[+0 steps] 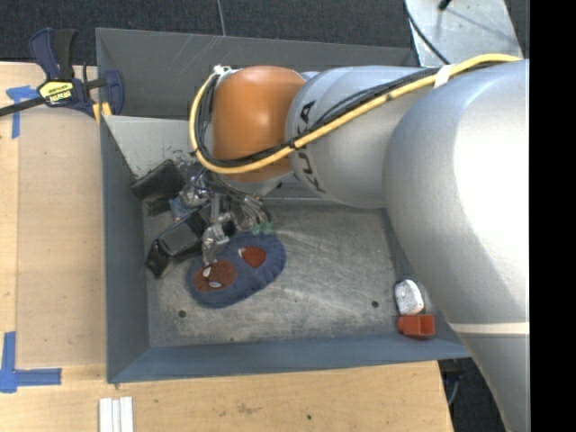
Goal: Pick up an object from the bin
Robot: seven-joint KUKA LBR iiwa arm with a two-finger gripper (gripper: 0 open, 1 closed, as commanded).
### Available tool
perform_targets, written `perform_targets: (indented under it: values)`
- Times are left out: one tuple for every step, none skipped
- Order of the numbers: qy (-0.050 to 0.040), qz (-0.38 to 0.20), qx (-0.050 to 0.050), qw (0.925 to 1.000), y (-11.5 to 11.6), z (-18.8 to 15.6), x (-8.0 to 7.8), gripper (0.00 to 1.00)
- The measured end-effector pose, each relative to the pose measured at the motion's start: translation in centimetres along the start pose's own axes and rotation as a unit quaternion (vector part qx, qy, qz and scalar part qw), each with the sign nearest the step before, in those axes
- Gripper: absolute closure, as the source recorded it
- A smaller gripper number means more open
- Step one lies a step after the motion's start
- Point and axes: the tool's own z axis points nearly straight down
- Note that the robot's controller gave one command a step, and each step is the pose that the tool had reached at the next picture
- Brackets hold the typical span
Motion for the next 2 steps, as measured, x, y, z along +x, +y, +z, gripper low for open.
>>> perform_targets:
  values:
    - [0.011,0.0,0.0,0.9999,-0.1,-6.2,-0.2,1.0]
    - [0.0136,0.0,0.0,0.9999,-0.1,-8.1,-0.2,1.0]
